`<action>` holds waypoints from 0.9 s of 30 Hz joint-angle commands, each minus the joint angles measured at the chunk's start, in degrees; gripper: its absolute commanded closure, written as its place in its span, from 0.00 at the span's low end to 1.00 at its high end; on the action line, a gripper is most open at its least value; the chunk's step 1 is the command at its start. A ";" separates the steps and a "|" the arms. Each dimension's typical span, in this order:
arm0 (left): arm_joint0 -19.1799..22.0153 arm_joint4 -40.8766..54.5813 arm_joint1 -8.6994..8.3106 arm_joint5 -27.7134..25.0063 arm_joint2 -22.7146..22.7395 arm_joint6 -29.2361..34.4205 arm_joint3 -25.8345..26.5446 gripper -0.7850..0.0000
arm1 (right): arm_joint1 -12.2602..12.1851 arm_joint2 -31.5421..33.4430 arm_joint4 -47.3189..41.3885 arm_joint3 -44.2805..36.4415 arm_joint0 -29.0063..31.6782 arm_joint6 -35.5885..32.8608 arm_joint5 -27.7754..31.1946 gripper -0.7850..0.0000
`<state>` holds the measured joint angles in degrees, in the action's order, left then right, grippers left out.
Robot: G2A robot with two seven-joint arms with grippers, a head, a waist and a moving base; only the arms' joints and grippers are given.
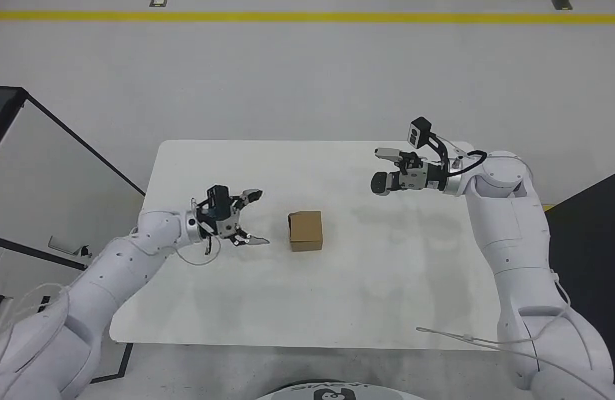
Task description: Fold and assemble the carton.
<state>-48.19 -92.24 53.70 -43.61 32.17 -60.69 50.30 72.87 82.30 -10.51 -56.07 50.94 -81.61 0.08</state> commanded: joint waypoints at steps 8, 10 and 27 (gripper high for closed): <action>-6.26 3.18 -9.83 0.24 4.84 -0.24 12.27 0.00 | 0.00 0.00 -0.01 0.00 0.00 0.00 0.00 0.00; -7.67 3.41 -11.49 0.53 5.88 -0.53 14.13 0.00 | 0.00 0.00 -0.01 0.00 0.00 0.00 0.00 0.00; -15.07 4.65 -18.44 3.62 10.56 -3.62 21.13 0.00 | 0.00 0.00 0.00 0.00 0.00 0.00 0.00 0.00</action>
<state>-63.26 -87.60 35.26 -39.99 42.72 -64.31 71.43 72.87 82.30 -10.51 -56.07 50.94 -81.61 0.08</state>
